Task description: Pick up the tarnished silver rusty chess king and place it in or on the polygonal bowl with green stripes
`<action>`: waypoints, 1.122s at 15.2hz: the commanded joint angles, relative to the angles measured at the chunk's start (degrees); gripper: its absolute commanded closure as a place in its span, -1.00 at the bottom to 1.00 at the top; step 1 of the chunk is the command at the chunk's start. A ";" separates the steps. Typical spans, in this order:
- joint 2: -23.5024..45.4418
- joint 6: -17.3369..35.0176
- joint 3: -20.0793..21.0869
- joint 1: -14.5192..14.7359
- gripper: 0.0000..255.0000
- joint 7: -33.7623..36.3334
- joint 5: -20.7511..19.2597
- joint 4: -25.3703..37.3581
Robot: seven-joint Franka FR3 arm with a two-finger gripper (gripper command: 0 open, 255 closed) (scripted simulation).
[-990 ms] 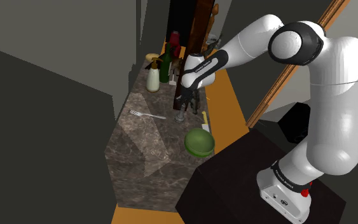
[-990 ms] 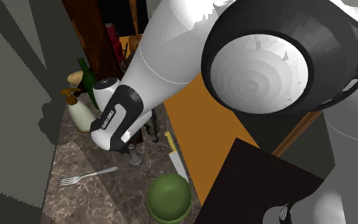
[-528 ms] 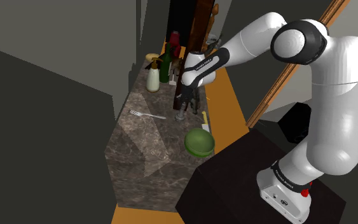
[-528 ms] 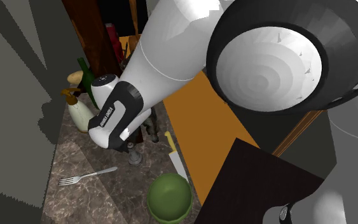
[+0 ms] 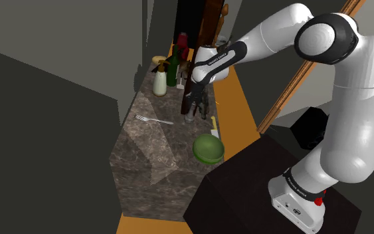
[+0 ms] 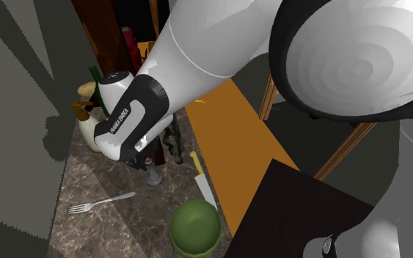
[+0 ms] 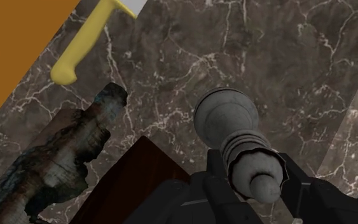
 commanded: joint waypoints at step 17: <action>-9.50 -10.77 -0.17 0.06 1.00 0.44 -0.32 1.28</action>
